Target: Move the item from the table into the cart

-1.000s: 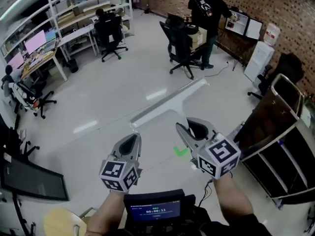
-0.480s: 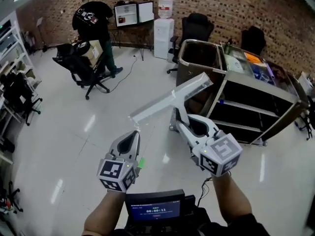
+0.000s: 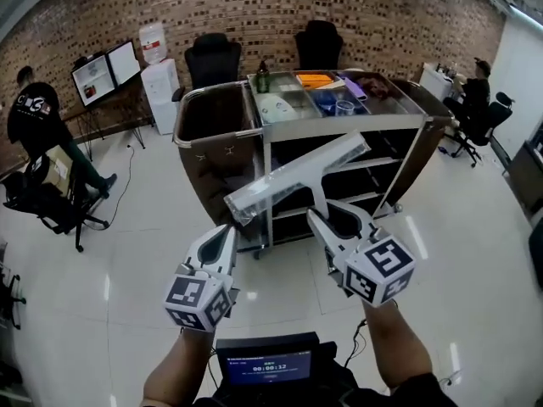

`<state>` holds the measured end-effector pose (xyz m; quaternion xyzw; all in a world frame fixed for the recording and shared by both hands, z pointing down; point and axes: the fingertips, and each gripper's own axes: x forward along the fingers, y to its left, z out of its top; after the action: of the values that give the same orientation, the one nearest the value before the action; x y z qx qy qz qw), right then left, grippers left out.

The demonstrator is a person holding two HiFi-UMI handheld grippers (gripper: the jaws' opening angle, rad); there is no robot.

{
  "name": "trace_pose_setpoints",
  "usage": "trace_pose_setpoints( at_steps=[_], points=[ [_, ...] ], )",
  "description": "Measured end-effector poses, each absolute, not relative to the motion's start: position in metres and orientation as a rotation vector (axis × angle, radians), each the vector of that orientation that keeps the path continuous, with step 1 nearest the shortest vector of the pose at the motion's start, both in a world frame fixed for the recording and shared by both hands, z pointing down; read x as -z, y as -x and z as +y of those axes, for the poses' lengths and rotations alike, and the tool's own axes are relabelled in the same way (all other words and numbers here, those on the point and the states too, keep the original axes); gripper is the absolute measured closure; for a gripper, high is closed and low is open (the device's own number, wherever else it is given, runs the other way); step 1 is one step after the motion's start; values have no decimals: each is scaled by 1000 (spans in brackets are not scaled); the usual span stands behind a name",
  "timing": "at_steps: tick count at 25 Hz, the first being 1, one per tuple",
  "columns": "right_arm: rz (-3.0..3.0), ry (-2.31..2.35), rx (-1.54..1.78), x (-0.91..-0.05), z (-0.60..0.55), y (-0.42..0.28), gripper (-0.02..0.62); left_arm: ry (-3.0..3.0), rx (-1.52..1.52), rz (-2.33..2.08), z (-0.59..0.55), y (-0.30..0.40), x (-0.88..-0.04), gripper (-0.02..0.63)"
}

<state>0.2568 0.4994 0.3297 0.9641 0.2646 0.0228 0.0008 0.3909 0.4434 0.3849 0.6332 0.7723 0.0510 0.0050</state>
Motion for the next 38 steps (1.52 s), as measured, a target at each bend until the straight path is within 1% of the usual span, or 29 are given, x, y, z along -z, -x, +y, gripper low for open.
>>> trace_pose_setpoints(
  at_steps=[4, 8, 11, 15, 20, 23, 26, 34, 38],
  points=[
    [986, -2968, -75, -325, 595, -162, 515, -1872, -113, 2521, 554, -308, -373, 606],
    [1148, -2928, -47, -321, 674, -102, 515, -1788, -57, 2603, 641, -260, -359, 606],
    [1250, -2895, -45, -326, 731, -79, 515, -1715, -18, 2650, 705, -240, -353, 606],
    [1325, -2869, -27, -321, 807, -72, 515, -1655, 82, 2701, 783, -231, -341, 606],
    [1450, -2788, -47, -315, 900, -60, 515, -1526, 89, 2735, 892, -225, -329, 606],
    [1495, -2789, -31, -311, 956, -42, 515, -1498, 70, 2746, 951, -210, -327, 606],
    [1520, -2775, -38, -300, 1011, -6, 515, -1475, 93, 2750, 1002, -178, -317, 606],
    [1357, -2824, -109, -269, 1202, 103, 515, -1560, 181, 2666, 1164, -51, -283, 606],
    [1277, -2860, -117, -237, 1280, 155, 515, -1652, 104, 2593, 1236, -5, -250, 606]
  ],
)
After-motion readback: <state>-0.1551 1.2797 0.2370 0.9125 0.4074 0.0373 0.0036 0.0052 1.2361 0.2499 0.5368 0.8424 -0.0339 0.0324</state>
